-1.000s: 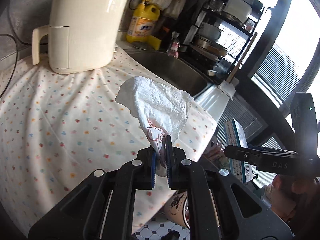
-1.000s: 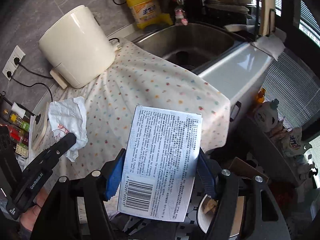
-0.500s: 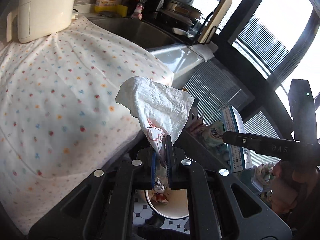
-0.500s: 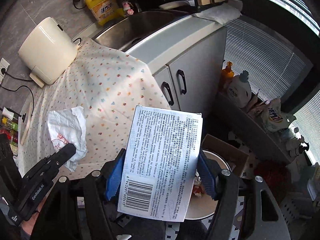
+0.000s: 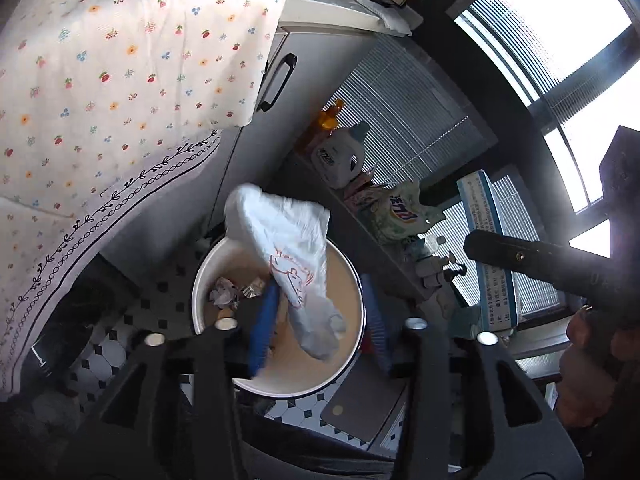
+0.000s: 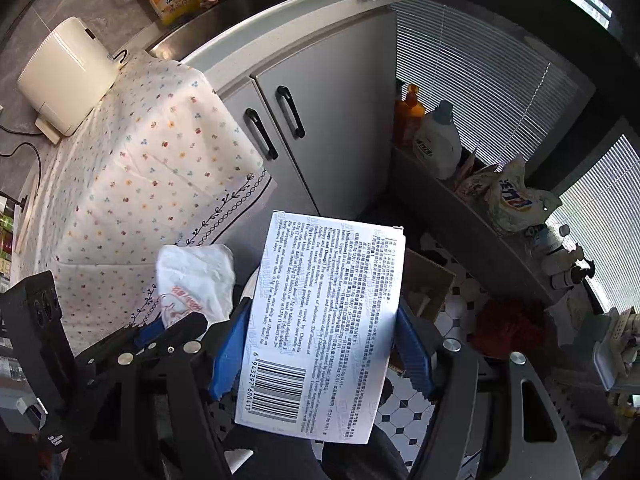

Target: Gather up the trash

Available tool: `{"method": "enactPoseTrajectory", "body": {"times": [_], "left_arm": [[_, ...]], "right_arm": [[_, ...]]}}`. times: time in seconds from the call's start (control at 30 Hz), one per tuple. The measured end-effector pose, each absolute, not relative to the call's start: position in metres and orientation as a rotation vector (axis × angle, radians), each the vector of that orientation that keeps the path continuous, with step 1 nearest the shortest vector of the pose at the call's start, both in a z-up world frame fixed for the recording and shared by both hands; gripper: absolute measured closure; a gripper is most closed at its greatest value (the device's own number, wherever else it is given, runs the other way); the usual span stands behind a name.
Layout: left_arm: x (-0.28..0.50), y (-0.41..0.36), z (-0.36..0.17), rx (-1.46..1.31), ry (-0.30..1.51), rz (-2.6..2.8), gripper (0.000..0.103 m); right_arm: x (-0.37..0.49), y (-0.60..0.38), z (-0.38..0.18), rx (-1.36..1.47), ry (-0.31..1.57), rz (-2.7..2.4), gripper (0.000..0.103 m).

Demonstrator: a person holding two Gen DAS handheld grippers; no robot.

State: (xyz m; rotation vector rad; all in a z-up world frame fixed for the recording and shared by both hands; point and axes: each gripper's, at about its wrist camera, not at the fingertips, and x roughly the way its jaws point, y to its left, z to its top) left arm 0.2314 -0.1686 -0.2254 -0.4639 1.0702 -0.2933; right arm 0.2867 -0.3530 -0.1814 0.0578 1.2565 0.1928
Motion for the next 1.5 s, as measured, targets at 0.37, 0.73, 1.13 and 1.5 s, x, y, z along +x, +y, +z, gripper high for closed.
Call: {"method": "enactPoseTrajectory", "body": {"times": [0.37, 0.73, 1.13, 1.5], "left_arm": [[0.224, -0.162, -0.198, -0.428, 1.021, -0.2, 0.044], [0.222, -0.129, -0.152, -0.363, 0.969, -0.117, 0.039], [0.193, -0.132, -0.117, -0.325, 0.908, 0.012, 0.011], [0.154, -0.115, -0.078, -0.325, 0.822, 0.054, 0.006]], "right_arm": [[0.278, -0.364, -0.183, 0.078, 1.251, 0.247, 0.037], [0.285, -0.334, -0.185, 0.093, 1.262, 0.326, 0.035], [0.284, -0.351, -0.171, 0.123, 1.236, 0.364, 0.018], [0.27, -0.366, -0.12, 0.11, 1.112, 0.341, 0.008]]}}
